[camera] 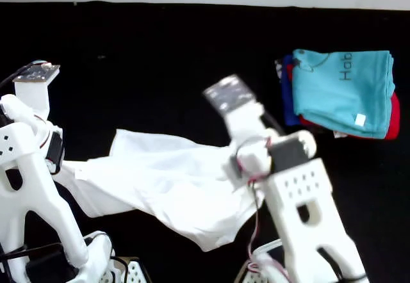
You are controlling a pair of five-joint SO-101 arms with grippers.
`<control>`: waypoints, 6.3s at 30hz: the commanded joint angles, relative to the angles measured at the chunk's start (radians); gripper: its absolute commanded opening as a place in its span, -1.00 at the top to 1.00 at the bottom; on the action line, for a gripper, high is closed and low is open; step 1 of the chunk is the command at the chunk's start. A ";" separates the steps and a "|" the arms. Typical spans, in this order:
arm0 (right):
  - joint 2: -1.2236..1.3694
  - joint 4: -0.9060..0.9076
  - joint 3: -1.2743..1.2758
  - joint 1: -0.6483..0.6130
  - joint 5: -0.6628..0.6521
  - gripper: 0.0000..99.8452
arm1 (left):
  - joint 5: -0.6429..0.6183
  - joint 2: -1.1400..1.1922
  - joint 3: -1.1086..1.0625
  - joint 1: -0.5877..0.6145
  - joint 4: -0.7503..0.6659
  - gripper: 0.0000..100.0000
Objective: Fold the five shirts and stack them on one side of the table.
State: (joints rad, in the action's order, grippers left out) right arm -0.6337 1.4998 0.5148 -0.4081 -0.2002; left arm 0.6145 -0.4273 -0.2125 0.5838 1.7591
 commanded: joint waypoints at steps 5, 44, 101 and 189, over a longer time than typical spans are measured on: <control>0.312 -0.127 0.038 0.107 -0.008 0.45 | 0.005 -0.005 0.001 0.010 -0.003 0.98; 0.849 -0.148 -0.926 0.154 -0.091 0.38 | 0.005 -0.007 -0.117 0.010 -0.106 0.98; 1.122 0.259 -0.823 -0.231 0.002 0.90 | 0.003 -0.007 -0.120 0.010 -0.127 0.98; 0.593 -0.041 0.031 -0.486 -0.092 0.48 | 0.009 -0.007 -0.354 0.036 -0.256 0.98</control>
State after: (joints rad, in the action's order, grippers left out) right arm -0.0752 1.4676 0.5531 -0.8761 -0.2831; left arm 0.6145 -0.4273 -0.5715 0.6283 1.4983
